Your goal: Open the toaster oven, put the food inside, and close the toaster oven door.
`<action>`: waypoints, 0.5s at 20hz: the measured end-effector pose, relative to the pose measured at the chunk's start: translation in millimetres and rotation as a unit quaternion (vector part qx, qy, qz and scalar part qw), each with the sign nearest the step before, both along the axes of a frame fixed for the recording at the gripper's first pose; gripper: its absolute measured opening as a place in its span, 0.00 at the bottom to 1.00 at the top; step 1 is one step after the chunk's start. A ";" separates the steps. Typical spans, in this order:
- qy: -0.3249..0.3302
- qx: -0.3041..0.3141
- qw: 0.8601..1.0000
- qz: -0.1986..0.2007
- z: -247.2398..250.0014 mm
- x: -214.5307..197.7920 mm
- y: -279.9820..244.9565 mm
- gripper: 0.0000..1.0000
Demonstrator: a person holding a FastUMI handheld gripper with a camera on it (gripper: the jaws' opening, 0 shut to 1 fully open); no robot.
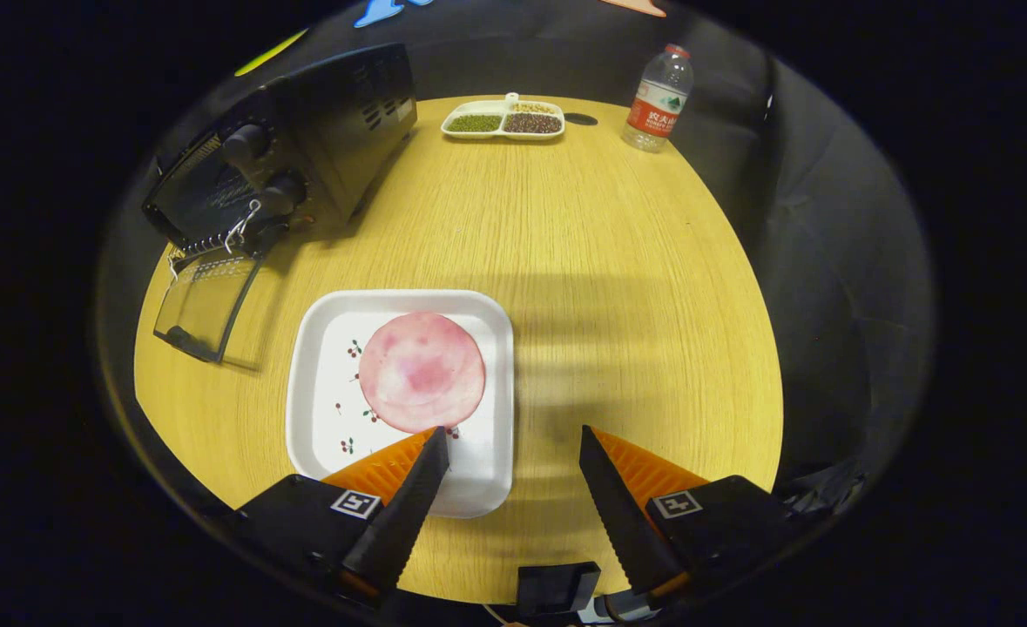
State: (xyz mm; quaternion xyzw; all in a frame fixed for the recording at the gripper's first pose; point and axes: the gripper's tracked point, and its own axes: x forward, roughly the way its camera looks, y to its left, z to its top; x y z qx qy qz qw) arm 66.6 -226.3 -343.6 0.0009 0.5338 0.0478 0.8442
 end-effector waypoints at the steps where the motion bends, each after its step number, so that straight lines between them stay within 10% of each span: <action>1: 0.010 0.004 1.000 0.000 -4.1 -0.1 -1.3 0.97; 5: 0.034 0.025 0.999 0.004 -2.6 4.8 5.5 0.87; 10: 0.054 0.040 0.998 0.004 -3.1 5.9 7.2 0.46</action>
